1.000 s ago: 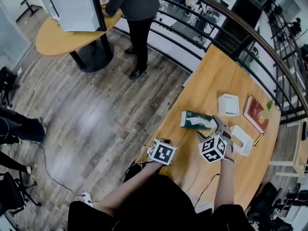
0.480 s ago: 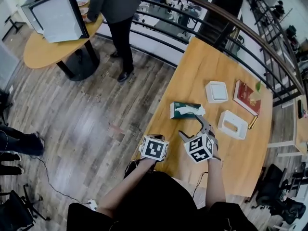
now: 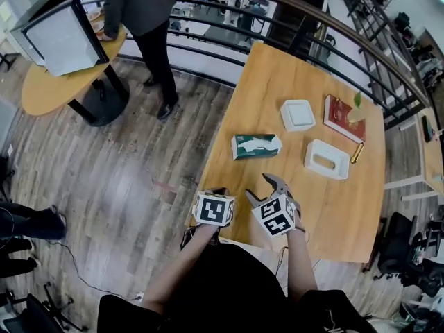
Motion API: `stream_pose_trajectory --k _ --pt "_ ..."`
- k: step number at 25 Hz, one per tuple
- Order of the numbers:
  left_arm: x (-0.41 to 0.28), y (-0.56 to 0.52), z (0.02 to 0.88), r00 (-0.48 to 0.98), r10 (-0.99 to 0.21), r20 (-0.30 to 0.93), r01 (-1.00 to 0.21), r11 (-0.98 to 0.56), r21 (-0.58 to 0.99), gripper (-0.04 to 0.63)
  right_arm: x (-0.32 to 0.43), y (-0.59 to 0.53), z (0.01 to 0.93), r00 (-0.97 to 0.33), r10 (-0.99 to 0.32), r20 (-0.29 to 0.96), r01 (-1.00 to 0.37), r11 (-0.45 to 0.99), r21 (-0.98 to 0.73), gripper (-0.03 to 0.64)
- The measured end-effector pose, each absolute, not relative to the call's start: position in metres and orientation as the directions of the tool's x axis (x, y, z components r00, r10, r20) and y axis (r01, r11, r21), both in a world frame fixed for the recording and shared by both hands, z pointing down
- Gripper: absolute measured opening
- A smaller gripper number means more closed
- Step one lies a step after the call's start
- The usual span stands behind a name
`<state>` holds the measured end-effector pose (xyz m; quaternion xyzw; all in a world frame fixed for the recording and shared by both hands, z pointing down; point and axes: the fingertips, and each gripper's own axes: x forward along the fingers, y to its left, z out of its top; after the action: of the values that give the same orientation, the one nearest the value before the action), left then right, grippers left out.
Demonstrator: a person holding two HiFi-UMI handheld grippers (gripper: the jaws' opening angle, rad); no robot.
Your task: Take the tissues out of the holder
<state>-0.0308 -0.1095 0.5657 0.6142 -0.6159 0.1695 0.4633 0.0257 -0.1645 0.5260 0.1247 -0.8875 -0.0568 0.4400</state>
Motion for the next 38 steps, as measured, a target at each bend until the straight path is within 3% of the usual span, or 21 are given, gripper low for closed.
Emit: stream_pose_trajectory --k 5,12,17,27,32,38 --pt "-0.024 -0.106 0.565 0.187 -0.600 0.778 -0.914 0.183 0.362 -0.002 0.034 -0.153 0.527 -0.597 -0.273 0.754 -0.240 0.958 0.157 0.249" --pt "-0.012 -0.100 0.566 0.200 -0.603 0.773 -0.919 0.159 0.361 -0.002 0.042 -0.140 0.531 -0.596 -0.295 0.747 -0.346 0.934 0.093 0.097" --pt "-0.009 -0.094 0.564 0.195 -0.603 0.773 -0.922 0.155 0.354 -0.002 0.040 -0.128 0.529 -0.615 -0.292 0.733 -0.393 0.919 0.036 0.047" --pt "0.001 -0.077 0.566 0.179 -0.611 0.771 -0.930 0.152 0.336 -0.002 0.049 -0.102 0.529 -0.607 -0.245 0.756 -0.498 0.859 -0.122 0.012" --pt "0.009 -0.068 0.569 0.172 -0.611 0.773 -0.937 0.140 0.320 -0.002 0.067 -0.096 0.548 -0.529 -0.234 0.816 -0.622 0.761 -0.185 0.012" --pt "0.021 -0.054 0.574 0.184 -0.600 0.779 -0.941 0.121 0.315 -0.002 0.082 -0.078 0.565 -0.480 -0.218 0.850 -0.678 0.707 -0.202 0.011"
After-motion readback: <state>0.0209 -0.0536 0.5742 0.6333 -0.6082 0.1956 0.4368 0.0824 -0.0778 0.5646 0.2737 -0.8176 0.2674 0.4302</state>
